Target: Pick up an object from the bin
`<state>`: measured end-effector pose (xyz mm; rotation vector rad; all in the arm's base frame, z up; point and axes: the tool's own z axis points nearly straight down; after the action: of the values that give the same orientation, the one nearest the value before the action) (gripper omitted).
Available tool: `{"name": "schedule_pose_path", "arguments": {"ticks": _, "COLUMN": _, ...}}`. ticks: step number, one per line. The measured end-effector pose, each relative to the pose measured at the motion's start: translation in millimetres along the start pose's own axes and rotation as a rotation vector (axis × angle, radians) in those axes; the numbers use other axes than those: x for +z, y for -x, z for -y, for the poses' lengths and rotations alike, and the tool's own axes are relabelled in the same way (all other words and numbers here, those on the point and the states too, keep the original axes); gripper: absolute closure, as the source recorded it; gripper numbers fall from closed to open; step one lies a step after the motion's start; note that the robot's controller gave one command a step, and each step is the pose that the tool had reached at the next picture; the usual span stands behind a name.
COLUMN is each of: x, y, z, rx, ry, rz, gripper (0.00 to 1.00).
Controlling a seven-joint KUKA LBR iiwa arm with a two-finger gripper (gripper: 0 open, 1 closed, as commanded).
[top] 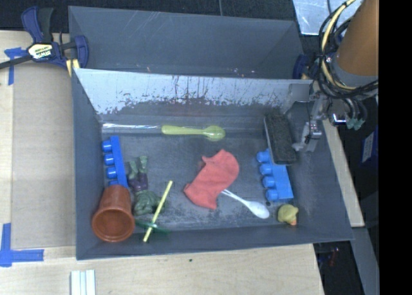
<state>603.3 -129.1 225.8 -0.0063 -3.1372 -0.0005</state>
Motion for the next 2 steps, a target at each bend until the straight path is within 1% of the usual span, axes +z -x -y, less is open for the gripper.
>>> {"name": "schedule_pose_path", "arguments": {"ticks": 1, "x": -5.1, "y": 1.4, "z": -0.9, "rx": -0.003, "ry": -0.001, "rz": 0.009, "gripper": 0.00}}
{"name": "schedule_pose_path", "arguments": {"ticks": 2, "x": 79.9, "y": -4.7, "z": -51.4, "rx": -0.019, "ry": -0.002, "rz": 0.012, "gripper": 0.00}}
